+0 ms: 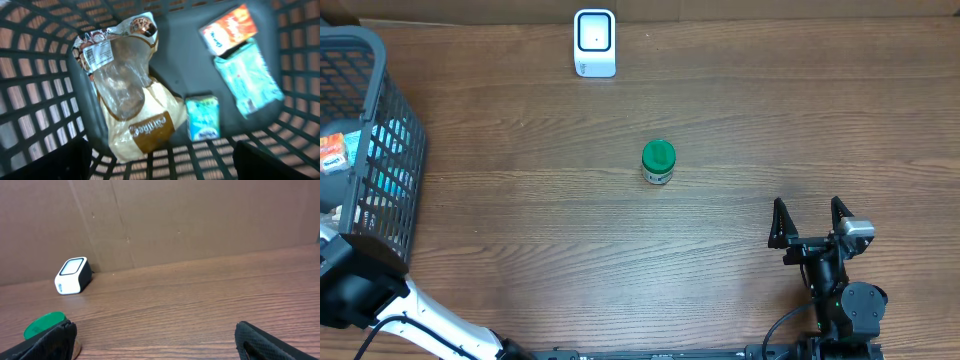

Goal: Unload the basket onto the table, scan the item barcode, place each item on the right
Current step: 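Move the left gripper back into the basket over the clear bag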

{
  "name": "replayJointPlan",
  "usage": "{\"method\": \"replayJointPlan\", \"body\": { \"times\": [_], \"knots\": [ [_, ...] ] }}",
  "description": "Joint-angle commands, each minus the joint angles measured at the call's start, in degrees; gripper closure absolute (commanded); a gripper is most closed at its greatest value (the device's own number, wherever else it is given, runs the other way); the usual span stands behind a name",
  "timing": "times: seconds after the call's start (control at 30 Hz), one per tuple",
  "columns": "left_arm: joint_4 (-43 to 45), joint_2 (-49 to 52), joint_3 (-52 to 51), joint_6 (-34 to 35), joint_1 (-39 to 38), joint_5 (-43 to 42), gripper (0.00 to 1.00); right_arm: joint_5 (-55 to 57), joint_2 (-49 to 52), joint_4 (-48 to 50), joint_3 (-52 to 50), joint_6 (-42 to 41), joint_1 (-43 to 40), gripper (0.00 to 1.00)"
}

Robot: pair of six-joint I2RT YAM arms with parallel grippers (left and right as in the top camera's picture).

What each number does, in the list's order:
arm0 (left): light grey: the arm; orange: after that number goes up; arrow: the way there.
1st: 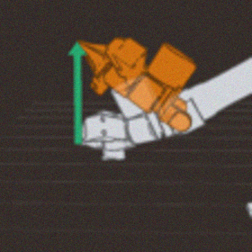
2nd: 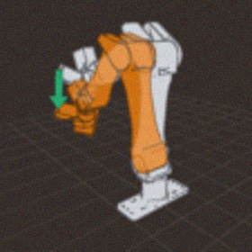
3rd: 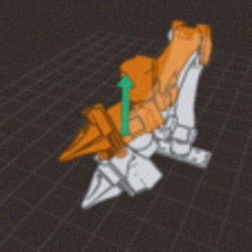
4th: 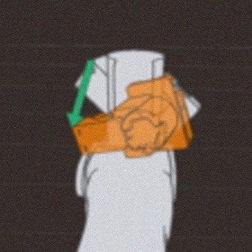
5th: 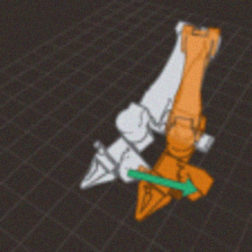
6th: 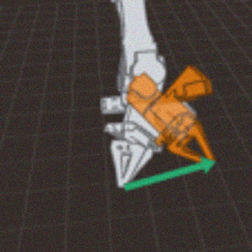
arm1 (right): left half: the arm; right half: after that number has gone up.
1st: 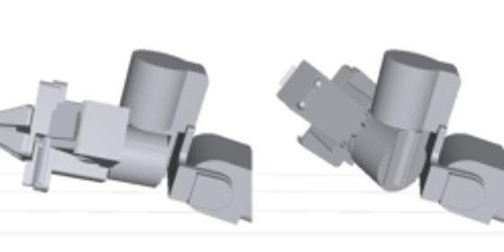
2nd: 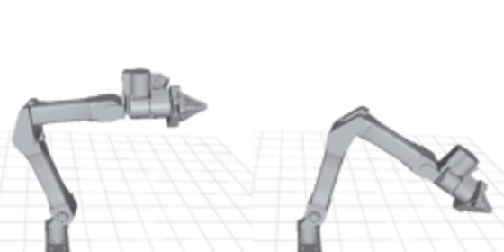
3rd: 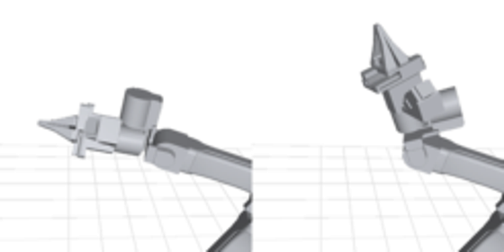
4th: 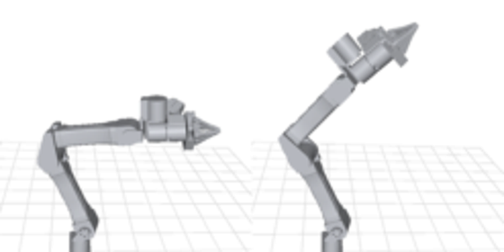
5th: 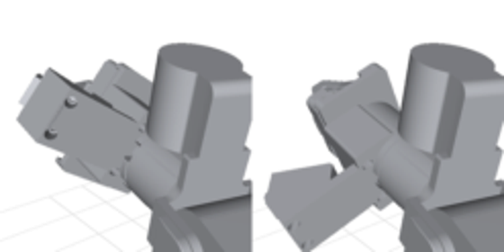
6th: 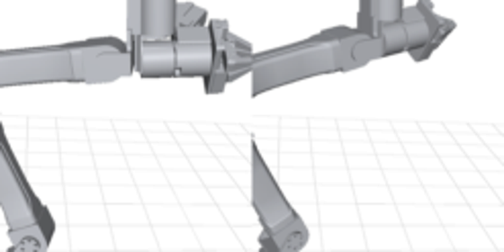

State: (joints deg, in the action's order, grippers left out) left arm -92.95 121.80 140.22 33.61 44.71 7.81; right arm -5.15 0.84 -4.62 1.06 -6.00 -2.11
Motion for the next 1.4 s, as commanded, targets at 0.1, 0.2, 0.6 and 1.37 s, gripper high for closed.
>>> {"method": "replayJointPlan", "body": {
  "times": [0.1,0.2,0.6,1.37],
  "knots": [
    [8.3,0.7,-13.0,-0.2,1.5,1.4,0.07,-0.1,-0.6,0.3,-0.6,0.1,0.2,0.00],
    [14.0,0.7,-19.2,-0.3,1.5,1.9,0.07,-0.1,-0.6,0.3,-0.6,0.1,0.2,0.00],
    [32.8,0.7,-37.5,-1.5,1.3,2.0,0.07,-0.1,-0.6,0.3,-0.6,0.1,0.2,0.00],
    [38.7,0.7,-49.3,-5.4,1.3,4.3,0.91,-0.1,-0.6,0.3,-0.6,0.1,0.2,0.00]
  ]
}}
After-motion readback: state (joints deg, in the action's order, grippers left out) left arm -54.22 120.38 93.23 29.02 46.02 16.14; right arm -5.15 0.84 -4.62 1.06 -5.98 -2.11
